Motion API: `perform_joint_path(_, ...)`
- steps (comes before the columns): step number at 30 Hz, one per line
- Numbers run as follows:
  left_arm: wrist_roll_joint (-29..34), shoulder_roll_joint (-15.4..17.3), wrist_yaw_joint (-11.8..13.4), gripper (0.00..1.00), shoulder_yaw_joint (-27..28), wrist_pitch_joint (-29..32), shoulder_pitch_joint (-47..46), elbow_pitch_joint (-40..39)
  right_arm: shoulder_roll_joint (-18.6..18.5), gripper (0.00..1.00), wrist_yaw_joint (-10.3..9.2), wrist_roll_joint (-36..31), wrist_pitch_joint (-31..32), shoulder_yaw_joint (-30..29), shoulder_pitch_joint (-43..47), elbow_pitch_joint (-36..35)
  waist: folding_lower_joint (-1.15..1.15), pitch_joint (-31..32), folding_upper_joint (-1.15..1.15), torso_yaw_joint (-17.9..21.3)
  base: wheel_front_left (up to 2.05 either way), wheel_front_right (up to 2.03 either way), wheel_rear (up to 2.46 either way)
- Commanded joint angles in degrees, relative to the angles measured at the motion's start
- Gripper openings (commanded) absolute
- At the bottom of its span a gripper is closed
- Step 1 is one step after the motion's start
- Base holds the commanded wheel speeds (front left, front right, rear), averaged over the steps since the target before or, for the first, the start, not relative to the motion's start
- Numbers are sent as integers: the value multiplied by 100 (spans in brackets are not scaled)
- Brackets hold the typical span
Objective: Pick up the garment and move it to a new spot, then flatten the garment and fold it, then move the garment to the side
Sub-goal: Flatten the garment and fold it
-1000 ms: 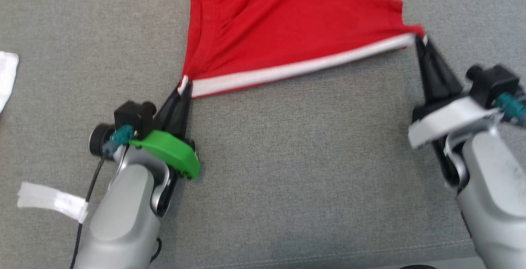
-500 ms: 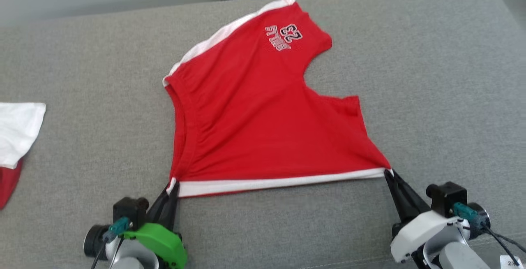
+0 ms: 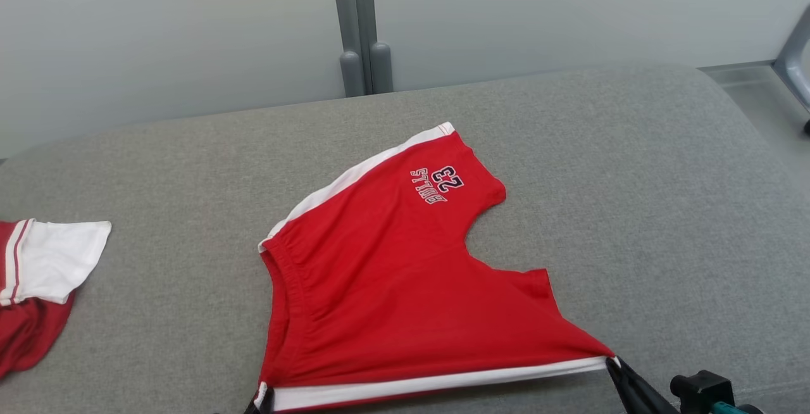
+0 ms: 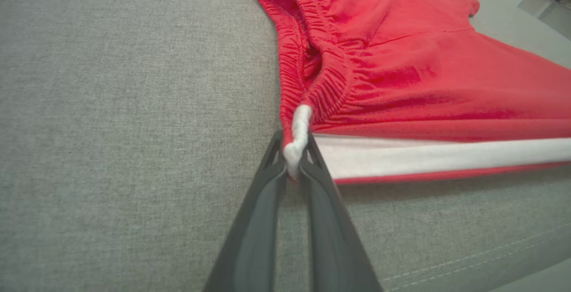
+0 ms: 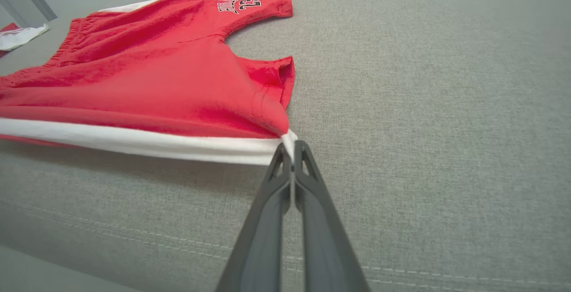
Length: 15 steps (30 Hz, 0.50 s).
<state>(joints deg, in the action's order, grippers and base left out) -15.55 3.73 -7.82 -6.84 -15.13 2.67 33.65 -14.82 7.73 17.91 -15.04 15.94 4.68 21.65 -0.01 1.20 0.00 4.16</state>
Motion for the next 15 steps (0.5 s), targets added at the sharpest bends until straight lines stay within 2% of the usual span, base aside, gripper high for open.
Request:
perform_joint_path(1,20,99,63,0,114,-3,135,-120,-167,0,-53,30,-21,-257,98,-76,1,145,0,-136,0,0,0)
perform_joint_path(4,-2,79,64,1,1,-3,159,-356,-177,0,-65,0,-21,-487,117,-161,1,103,0,-269,0,0,0)
perform_joint_path(8,-63,43,63,0,-148,-3,-125,-751,-49,0,-66,-56,-21,-816,-291,-244,1,-59,0,-452,0,0,0)
perform_joint_path(11,-122,19,61,0,-333,-3,-422,-968,62,0,-64,-283,-21,-987,-784,-142,1,-334,0,-565,0,0,0)
perform_joint_path(15,-168,-17,54,0,-506,-3,-1108,-880,30,0,-34,-606,-20,-915,-1807,119,1,-897,0,-768,0,0,0)
